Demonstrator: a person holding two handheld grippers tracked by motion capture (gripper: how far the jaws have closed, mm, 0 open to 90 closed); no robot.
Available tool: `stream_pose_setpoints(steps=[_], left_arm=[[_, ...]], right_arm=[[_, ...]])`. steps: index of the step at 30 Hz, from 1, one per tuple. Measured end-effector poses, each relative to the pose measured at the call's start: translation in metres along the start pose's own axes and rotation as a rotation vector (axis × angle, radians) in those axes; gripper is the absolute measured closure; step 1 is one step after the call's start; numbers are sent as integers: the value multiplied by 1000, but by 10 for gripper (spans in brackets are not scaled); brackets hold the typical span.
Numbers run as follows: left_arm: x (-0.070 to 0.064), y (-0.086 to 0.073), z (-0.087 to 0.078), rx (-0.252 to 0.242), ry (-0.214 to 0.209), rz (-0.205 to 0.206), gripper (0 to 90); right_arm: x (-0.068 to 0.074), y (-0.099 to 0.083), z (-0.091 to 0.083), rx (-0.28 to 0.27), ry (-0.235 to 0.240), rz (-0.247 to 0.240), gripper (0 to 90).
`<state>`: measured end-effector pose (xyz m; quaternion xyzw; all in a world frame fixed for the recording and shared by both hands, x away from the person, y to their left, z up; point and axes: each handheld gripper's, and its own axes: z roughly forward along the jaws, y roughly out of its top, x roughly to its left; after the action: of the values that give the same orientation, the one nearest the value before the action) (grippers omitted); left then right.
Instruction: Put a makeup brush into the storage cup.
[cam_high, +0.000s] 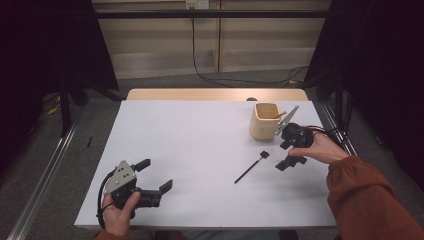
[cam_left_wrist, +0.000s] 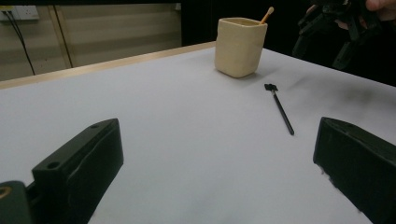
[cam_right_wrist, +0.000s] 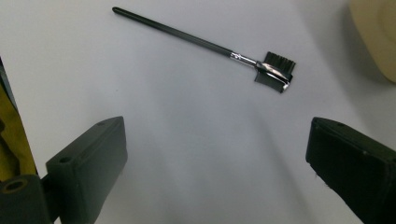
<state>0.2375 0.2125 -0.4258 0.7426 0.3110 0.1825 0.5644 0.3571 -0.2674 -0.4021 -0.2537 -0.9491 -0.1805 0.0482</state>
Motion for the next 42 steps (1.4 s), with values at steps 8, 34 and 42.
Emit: stream_pose_setpoints(steps=[8,34,42], left_arm=[[0,0,1,-1,-2,-4,15],[1,-1,2,7,-7,-3,15],[0,-1,3,15,-8,3,15]], right_arm=[[3,16,16,77,19,-118,75],[-1,66,50,181,14,-267,395],[-2,68,56,215,-15,-307,462]])
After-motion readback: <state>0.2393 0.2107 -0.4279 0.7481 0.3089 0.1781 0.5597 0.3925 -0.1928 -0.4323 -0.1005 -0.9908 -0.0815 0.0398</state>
